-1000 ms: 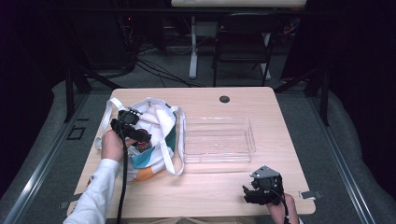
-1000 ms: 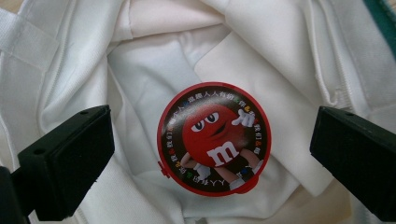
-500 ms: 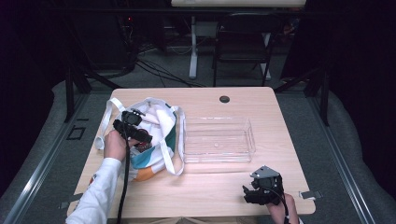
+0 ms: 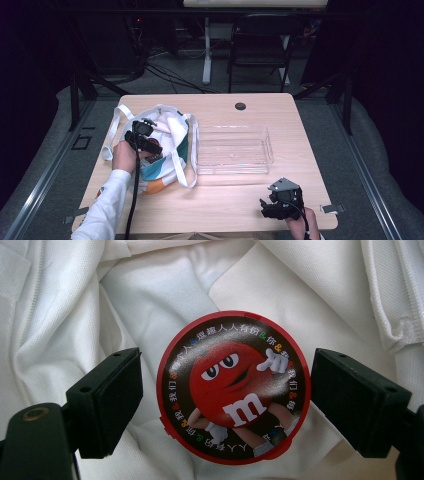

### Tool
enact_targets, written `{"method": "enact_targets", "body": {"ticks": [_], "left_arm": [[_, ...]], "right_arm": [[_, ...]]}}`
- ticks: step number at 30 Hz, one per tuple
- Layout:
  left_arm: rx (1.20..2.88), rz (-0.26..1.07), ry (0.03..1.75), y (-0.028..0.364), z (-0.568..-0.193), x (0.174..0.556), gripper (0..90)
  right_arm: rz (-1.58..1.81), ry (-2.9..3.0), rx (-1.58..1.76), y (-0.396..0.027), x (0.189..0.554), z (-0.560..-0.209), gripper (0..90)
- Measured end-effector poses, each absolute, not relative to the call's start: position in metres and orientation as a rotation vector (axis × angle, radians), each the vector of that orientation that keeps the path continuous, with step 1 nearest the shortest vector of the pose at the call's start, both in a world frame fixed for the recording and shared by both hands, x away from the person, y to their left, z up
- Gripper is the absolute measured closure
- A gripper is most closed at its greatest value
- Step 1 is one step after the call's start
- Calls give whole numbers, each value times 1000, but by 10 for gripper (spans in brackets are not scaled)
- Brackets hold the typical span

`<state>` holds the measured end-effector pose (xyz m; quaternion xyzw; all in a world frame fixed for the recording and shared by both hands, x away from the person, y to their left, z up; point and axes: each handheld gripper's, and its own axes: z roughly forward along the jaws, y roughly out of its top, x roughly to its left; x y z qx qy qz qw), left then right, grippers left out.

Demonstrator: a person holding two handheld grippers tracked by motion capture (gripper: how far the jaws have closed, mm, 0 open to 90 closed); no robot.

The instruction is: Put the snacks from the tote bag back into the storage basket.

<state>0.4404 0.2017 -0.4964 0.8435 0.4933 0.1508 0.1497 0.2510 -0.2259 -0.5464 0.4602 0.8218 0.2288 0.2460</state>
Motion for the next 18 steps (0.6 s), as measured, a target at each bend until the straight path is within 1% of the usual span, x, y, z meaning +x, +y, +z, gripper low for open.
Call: {"method": "enact_targets", "body": {"ticks": [6,14,18], "left_arm": [[2442,422,1420,200,-499,441,161],[2453,412,1425,200,-501,441,248],[2447,416,1421,200,-502,441,253]], "right_arm": [[623,2245,1255,-226,251,-546,146],[625,2243,1255,-226,251,-546,146],[628,2244,1255,-226,251,-546,146]]}}
